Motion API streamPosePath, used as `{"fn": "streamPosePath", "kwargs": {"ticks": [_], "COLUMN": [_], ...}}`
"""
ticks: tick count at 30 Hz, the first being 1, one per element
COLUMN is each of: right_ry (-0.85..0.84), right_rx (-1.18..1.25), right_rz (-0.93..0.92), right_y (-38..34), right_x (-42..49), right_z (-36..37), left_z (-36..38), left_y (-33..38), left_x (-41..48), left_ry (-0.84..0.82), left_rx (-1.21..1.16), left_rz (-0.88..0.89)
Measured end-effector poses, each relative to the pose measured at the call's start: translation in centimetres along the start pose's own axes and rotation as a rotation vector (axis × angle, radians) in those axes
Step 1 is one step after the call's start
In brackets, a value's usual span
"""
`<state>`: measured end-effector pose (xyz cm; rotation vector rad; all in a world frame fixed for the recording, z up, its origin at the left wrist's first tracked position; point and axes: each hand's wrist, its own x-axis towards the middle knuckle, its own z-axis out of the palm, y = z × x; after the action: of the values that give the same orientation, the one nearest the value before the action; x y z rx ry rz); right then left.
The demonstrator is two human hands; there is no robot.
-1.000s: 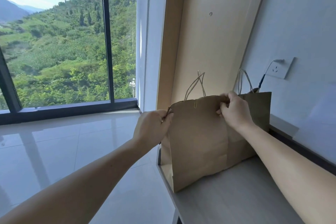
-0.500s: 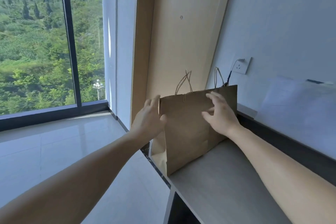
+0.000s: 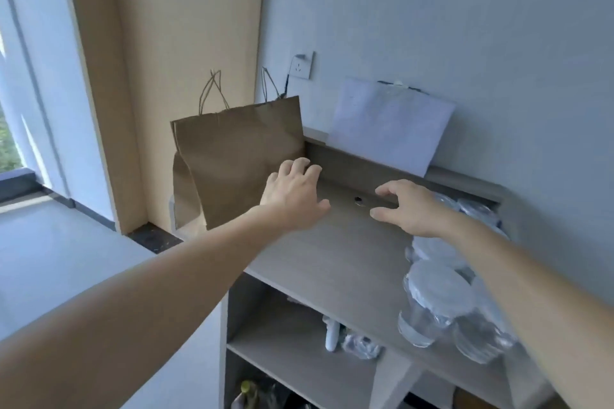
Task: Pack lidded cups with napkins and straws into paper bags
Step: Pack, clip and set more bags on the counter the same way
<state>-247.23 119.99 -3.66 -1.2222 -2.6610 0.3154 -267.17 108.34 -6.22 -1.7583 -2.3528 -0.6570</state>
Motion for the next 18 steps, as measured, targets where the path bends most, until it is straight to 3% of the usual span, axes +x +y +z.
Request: {"fn": "streamPosePath", "kwargs": {"ticks": [9,18], "right_ry": [0.194,0.164], "right_rx": [0.024,0.021], "right_rz": [0.188,0.373], "right_y": [11.5,28.2], "right_x": [-10.4,-24.1], "right_z": [-4.4,-7.9], "left_z": [2.2,8.5], "left_y": [15.4,36.9], "left_x": [0.1,-2.0], "left_ry": [-0.087,-0.219], "left_rx": [-0.088,-0.075], "left_rz": [0.194,0.36]}}
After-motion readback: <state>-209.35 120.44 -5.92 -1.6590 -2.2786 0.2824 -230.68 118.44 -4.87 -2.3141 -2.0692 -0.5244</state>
